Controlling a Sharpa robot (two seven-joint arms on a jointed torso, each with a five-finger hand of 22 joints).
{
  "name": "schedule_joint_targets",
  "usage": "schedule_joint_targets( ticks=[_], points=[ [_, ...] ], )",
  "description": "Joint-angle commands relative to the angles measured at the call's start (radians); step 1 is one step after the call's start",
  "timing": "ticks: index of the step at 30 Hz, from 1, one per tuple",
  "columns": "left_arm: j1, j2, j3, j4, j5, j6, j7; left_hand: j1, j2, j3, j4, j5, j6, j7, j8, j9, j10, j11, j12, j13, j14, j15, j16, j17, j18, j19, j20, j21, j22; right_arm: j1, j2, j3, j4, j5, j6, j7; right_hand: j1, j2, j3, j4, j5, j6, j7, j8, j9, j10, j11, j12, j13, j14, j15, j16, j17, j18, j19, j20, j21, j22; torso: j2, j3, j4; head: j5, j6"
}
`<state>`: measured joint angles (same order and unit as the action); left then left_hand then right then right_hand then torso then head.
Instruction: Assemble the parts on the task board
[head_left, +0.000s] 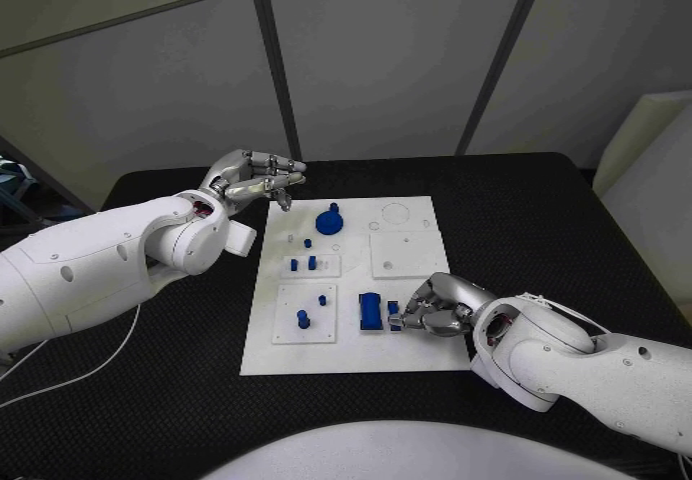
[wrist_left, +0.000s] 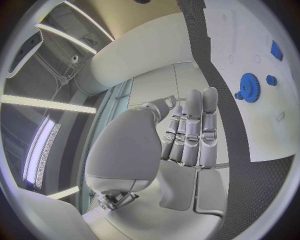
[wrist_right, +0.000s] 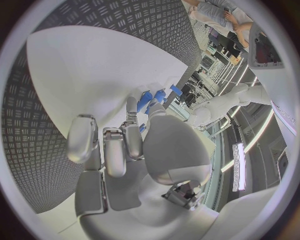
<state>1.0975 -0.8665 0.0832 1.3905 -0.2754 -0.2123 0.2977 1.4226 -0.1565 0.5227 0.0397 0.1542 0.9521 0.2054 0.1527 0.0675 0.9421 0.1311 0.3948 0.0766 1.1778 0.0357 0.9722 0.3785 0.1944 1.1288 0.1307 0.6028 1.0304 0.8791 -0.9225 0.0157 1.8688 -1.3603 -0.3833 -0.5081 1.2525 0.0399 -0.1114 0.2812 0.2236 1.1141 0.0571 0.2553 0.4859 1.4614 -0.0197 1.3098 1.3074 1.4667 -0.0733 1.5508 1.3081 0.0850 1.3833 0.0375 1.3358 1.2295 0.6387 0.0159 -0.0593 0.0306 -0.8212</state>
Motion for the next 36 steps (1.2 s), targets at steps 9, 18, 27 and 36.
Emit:
schedule_joint_targets(
  ticks=[9,18,27,36],
  points=[
    [0.001,0.001,0.001,0.001,0.003,0.011,0.001,-0.005,0.001,0.002,-0.004,-0.002,-0.006,-0.002,0.006,0.001,-0.008,0.000,0.005,-0.002,-0.002,0.002,0.002,-0.001,-0.011,-0.001,0.002,-0.004,-0.002,0.007,0.017,0.002,-0.042,-0.006,0.019,0.021,0.112,-0.010,-0.016,-0.071,-0.138,0.002,-0.013,0.027,0.013,0.013,-0.007,0.010,0.107,0.100,-0.012,0.011,0.246,-0.009,0.001,-0.010,-0.003,-0.001,0.000,0.0000,0.0007,0.000,-0.001],
    [0.001,0.003,0.001,0.000,0.003,0.011,0.000,-0.005,0.001,0.002,-0.004,-0.002,-0.006,-0.002,0.006,0.001,-0.008,0.000,0.005,-0.002,-0.002,0.002,0.002,-0.001,-0.011,-0.001,0.002,-0.004,-0.002,0.013,0.036,0.002,-0.085,-0.013,0.036,0.051,0.115,-0.014,-0.030,-0.075,-0.156,0.005,-0.014,0.034,0.016,0.018,-0.008,0.020,0.113,0.101,-0.013,0.012,0.248,-0.009,0.001,-0.010,-0.004,-0.001,-0.001,-0.0001,0.0003,0.000,-0.003],
    [0.001,0.003,0.001,-0.001,0.003,0.011,-0.001,-0.005,0.001,0.002,-0.004,-0.002,-0.006,-0.002,0.006,0.001,-0.008,0.000,0.005,-0.002,-0.002,0.002,0.002,-0.001,-0.011,-0.001,0.002,-0.004,-0.002,0.015,0.036,0.002,-0.076,-0.014,0.017,0.072,0.095,-0.009,-0.050,-0.061,-0.153,0.003,-0.013,0.040,0.019,0.017,-0.007,0.018,0.112,0.101,-0.012,0.012,0.247,-0.009,0.001,-0.010,-0.003,0.000,-0.001,0.0004,-0.0007,-0.001,-0.001],
    [0.001,0.003,0.001,-0.002,0.003,0.011,0.000,-0.005,0.001,0.002,-0.004,-0.002,-0.006,-0.002,0.006,0.001,-0.008,0.000,0.005,-0.002,-0.002,0.002,0.002,-0.001,-0.011,-0.001,0.002,-0.004,-0.002,0.015,0.001,0.002,-0.043,0.028,-0.012,0.143,0.028,-0.044,-0.121,-0.016,-0.073,-0.039,0.002,0.029,0.014,-0.015,0.006,-0.048,0.074,0.091,-0.003,-0.011,0.206,0.002,-0.031,-0.004,-0.045,-0.054,-0.002,0.0004,0.0003,-0.004,0.004]
  ],
)
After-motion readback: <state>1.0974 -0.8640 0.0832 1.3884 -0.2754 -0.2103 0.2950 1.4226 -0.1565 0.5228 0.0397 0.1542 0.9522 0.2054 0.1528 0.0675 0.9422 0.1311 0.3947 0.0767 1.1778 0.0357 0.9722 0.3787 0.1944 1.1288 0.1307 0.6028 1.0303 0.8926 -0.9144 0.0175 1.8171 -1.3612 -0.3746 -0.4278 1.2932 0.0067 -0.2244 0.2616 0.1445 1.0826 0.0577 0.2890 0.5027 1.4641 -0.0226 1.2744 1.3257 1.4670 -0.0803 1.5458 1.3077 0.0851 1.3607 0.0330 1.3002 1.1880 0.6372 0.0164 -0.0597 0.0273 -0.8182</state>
